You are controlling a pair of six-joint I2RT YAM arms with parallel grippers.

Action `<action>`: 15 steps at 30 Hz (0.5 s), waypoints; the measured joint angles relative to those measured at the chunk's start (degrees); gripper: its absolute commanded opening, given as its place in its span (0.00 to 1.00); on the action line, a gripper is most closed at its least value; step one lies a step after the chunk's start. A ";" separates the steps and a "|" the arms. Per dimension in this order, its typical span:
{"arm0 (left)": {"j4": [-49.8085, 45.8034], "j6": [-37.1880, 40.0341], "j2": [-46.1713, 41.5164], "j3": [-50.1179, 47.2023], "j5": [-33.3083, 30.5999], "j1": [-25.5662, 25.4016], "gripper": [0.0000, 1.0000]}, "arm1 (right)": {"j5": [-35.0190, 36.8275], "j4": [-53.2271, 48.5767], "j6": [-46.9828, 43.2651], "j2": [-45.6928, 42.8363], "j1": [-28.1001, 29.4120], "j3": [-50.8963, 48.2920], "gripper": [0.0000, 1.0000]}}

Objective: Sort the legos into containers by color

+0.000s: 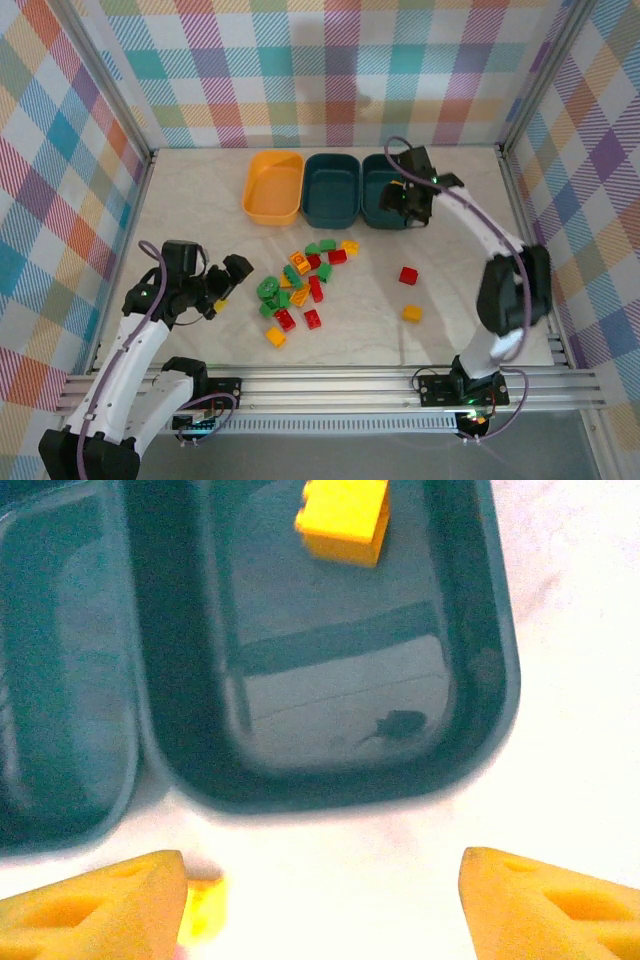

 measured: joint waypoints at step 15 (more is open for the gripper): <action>3.78 -2.54 5.64 0.02 1.42 -0.04 1.00 | 0.24 -1.77 9.70 -1.46 1.18 -18.29 0.78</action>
